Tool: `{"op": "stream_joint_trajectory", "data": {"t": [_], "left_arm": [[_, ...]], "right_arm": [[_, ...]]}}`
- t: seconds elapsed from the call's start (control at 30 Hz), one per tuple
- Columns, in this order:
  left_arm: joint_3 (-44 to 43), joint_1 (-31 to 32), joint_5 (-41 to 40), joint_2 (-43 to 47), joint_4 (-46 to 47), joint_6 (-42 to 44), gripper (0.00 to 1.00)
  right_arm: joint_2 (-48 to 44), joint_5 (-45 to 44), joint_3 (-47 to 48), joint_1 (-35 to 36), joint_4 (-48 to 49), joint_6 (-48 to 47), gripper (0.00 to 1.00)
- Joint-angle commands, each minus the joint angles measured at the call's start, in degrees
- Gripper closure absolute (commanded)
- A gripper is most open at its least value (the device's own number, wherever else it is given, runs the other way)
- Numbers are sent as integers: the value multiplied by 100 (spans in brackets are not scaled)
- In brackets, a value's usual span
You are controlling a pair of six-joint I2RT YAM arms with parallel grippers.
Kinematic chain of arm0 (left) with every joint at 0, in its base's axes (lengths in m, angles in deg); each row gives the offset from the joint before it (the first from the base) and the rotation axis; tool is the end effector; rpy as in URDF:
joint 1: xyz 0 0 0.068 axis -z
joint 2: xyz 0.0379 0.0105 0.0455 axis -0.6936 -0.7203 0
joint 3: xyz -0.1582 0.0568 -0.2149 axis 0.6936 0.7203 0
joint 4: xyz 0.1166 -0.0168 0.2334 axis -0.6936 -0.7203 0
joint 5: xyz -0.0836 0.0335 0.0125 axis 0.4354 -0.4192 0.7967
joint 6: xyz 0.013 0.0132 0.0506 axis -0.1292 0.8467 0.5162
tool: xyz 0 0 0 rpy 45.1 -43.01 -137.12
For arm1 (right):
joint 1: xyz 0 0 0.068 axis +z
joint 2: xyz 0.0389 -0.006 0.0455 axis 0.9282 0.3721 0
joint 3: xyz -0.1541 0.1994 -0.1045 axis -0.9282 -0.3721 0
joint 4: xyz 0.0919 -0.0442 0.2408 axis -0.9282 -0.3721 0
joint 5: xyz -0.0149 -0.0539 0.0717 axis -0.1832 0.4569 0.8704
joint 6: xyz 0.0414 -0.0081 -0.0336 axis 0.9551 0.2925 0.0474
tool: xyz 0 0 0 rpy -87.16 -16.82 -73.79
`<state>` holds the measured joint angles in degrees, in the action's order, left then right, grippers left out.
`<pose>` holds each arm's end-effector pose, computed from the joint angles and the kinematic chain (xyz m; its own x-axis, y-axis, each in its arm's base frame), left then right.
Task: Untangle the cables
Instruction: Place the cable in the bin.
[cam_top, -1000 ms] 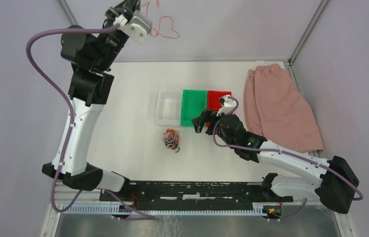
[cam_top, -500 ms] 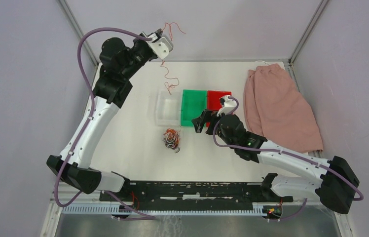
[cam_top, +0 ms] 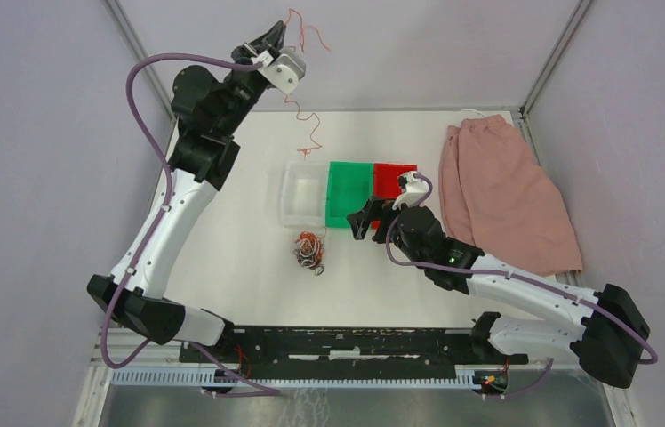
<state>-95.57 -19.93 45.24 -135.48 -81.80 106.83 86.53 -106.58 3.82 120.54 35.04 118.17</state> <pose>0.2734 -0.1311 0.5311 0.6657 0.4944 -0.5590 0.1556 0.6406 0.7519 0.1638 0.1907 0.2717 -0.4806 0.3662 -0.7968 -0.2666 0.8046 0.5306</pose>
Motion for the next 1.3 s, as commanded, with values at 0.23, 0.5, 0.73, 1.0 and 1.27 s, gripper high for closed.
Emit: {"op": "stream_joint_trajectory", "data": {"t": [0.23,0.5,0.73,1.0,1.27], "left_arm": [[-125,9,-220,61,2294,-155,97],[278,12,-165,284,1591,-316,97],[1186,10,-189,508,1358,-427,97],[2435,11,-313,765,843,-540,97],[3399,10,-511,848,267,-168,97]], "right_arm": [[-160,-34,-11,-20,53,10,4],[-165,-48,-50,-22,42,63,4],[-297,-97,-165,-17,57,101,4],[-445,-219,-315,-19,41,96,4],[-582,-318,-370,-23,-85,44,4]]}}
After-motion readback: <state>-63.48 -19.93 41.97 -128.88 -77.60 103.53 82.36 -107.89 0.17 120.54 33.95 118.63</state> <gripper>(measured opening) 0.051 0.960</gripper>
